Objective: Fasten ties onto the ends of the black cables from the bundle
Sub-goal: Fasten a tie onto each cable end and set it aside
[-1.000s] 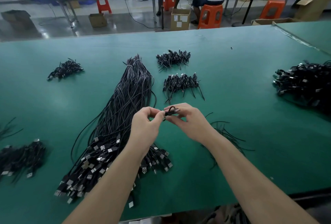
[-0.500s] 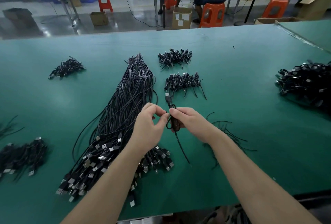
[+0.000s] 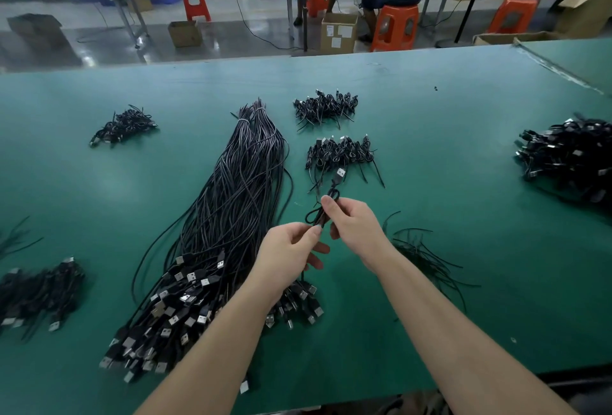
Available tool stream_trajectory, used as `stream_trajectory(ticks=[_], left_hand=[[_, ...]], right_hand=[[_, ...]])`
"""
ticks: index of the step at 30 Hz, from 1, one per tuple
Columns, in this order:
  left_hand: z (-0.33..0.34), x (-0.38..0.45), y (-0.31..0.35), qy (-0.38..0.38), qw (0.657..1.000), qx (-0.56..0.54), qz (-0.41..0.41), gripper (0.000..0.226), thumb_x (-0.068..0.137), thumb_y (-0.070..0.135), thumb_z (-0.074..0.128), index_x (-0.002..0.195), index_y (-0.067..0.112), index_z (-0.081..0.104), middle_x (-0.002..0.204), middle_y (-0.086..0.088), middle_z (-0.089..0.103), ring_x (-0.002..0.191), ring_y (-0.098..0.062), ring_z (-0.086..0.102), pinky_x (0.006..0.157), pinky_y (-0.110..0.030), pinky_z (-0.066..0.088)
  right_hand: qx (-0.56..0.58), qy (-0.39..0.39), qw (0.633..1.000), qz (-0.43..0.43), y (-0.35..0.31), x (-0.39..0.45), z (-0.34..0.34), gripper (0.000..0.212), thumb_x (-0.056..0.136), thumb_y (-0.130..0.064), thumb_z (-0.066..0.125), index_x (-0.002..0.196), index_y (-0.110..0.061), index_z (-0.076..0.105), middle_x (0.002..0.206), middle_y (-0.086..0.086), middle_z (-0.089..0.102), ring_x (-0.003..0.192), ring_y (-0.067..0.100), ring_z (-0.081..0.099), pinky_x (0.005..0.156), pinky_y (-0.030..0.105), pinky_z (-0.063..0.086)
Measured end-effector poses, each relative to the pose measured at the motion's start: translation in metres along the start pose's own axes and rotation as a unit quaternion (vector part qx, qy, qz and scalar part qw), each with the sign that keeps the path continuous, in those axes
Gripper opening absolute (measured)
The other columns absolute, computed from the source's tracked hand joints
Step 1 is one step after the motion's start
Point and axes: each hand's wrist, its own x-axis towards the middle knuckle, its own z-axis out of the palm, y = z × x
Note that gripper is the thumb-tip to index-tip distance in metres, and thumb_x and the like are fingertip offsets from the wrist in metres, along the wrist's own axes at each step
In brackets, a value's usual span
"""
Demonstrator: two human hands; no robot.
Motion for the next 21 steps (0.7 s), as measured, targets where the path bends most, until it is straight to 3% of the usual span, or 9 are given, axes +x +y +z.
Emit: stream_trajectory(ticks=[3,6,9,11,14,16,18,21], left_hand=[[-0.001,0.006,-0.002,0.005,0.999,-0.029,-0.022,0.018,0.099,0.028,0.064,0.094,0.015,0.074,0.084,0.001,0.078,0.075,-0.017,0.075,0.075,-0.035,0.057],[-0.006,0.017,-0.007,0.014,0.998,-0.044,-0.046,0.015,0.089,0.025,0.076,0.082,0.012,0.075,0.071,0.006,0.071,0.064,-0.004,0.064,0.069,-0.024,0.046],[-0.007,0.032,-0.012,0.038,0.995,-0.046,-0.075,0.013,0.083,0.024,0.083,0.078,0.014,0.075,0.061,0.014,0.065,0.050,0.004,0.053,0.060,-0.019,0.041],[-0.007,0.049,-0.012,0.086,0.994,-0.034,-0.066,0.012,0.081,0.024,0.084,0.079,0.016,0.075,0.063,0.015,0.069,0.055,0.006,0.058,0.055,-0.013,0.043],[-0.008,0.082,-0.007,0.157,0.987,0.018,-0.031,0.013,0.082,0.025,0.084,0.085,0.015,0.075,0.077,0.007,0.072,0.081,-0.010,0.067,0.073,-0.022,0.051],[-0.009,0.105,-0.002,0.188,0.979,0.082,-0.011,0.018,0.083,0.028,0.082,0.093,0.013,0.078,0.075,0.010,0.067,0.082,-0.015,0.066,0.079,-0.026,0.049],[-0.010,0.127,0.004,0.204,0.969,0.139,0.001,0.019,0.085,0.032,0.079,0.092,0.014,0.078,0.070,0.011,0.063,0.078,-0.017,0.064,0.076,-0.027,0.048],[-0.006,0.159,0.012,0.206,0.957,0.205,0.006,0.018,0.088,0.034,0.075,0.088,0.017,0.076,0.074,0.003,0.066,0.079,-0.023,0.064,0.071,-0.028,0.045]], right_hand=[[-0.022,-0.012,1.000,0.009,0.007,0.006,0.003,0.042,0.103,-0.040,0.052,0.074,-0.011,0.061,0.058,0.000,0.058,0.043,0.002,0.047,0.044,0.014,0.035],[-0.047,-0.015,0.999,0.015,0.012,0.012,0.008,0.045,0.103,-0.043,0.050,0.075,-0.011,0.062,0.054,-0.006,0.060,0.045,0.001,0.049,0.047,0.016,0.037],[-0.087,0.009,0.996,0.020,0.020,0.016,0.017,0.053,0.105,-0.049,0.039,0.089,-0.005,0.063,0.081,0.007,0.069,0.071,0.015,0.058,0.067,0.035,0.045],[-0.143,0.035,0.989,0.017,0.030,0.016,0.023,0.051,0.107,-0.049,0.031,0.096,-0.010,0.063,0.096,0.004,0.066,0.090,0.020,0.058,0.076,0.037,0.043],[-0.367,0.028,0.930,-0.010,0.054,0.016,0.031,0.048,0.107,-0.046,0.029,0.131,-0.012,0.054,0.130,0.006,0.056,0.117,0.023,0.047,0.098,0.034,0.038],[-0.450,0.005,0.893,-0.007,0.069,0.015,0.036,0.052,0.107,-0.044,0.032,0.147,-0.012,0.040,0.149,0.009,0.042,0.137,0.027,0.035,0.114,0.039,0.029],[-0.476,0.000,0.879,-0.019,0.080,0.010,0.042,0.051,0.107,-0.042,0.034,0.149,-0.013,0.037,0.155,0.012,0.035,0.143,0.031,0.029,0.117,0.044,0.027],[-0.479,0.073,0.873,-0.063,0.088,0.002,0.048,0.043,0.102,-0.035,0.047,0.137,-0.011,0.053,0.144,0.015,0.052,0.133,0.034,0.047,0.107,0.047,0.042]])
